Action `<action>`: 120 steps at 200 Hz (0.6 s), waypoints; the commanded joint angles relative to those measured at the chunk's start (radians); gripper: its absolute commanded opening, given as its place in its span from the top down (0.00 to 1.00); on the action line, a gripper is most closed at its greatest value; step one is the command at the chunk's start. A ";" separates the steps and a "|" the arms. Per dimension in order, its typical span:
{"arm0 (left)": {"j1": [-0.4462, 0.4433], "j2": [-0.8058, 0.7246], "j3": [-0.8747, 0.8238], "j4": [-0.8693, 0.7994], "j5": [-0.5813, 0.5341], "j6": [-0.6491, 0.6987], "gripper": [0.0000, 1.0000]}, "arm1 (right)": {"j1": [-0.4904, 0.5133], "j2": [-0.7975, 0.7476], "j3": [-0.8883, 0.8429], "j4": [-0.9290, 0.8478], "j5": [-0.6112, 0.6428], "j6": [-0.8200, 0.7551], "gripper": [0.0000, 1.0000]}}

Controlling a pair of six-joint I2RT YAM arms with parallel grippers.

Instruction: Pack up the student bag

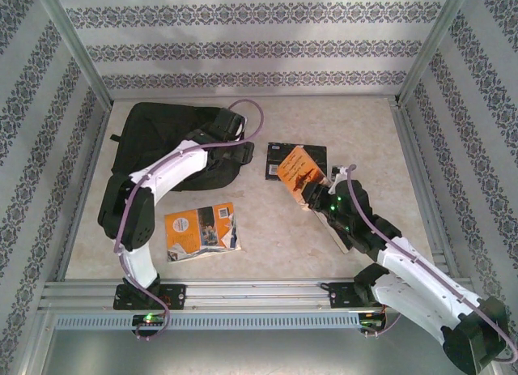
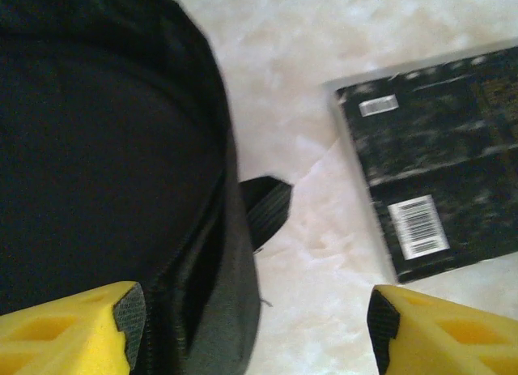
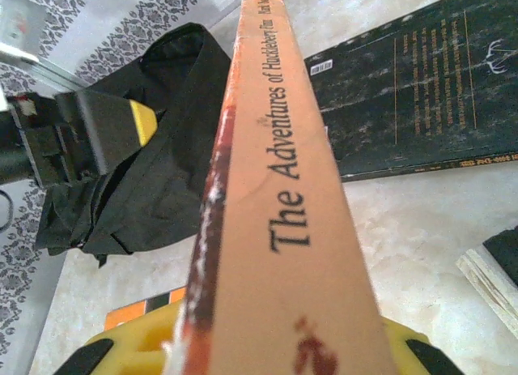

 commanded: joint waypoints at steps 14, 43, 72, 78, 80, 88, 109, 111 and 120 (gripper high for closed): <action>0.036 0.029 0.015 -0.017 -0.025 0.040 0.33 | -0.038 -0.033 -0.033 0.058 -0.067 -0.002 1.00; 0.071 0.023 -0.016 0.027 0.002 0.017 0.50 | -0.047 -0.035 -0.052 0.076 -0.091 0.012 1.00; 0.090 0.016 -0.026 0.041 0.014 0.015 0.74 | -0.049 -0.029 -0.062 0.096 -0.101 0.021 1.00; 0.090 0.013 -0.028 0.045 0.017 0.019 0.79 | -0.049 -0.025 -0.061 0.100 -0.103 0.023 1.00; 0.091 0.011 -0.028 0.046 0.018 0.019 0.81 | -0.049 -0.023 -0.060 0.100 -0.105 0.024 1.00; 0.092 0.011 -0.029 0.043 0.019 0.024 0.88 | -0.049 -0.017 -0.059 0.102 -0.110 0.026 1.00; 0.097 0.001 -0.029 0.036 0.013 0.037 1.00 | -0.050 -0.002 -0.048 0.109 -0.120 0.026 1.00; 0.097 0.001 -0.029 0.036 0.011 0.039 1.00 | -0.050 0.000 -0.047 0.109 -0.121 0.026 1.00; 0.097 -0.015 -0.035 0.034 0.004 0.041 1.00 | -0.049 0.007 -0.035 0.109 -0.127 0.019 1.00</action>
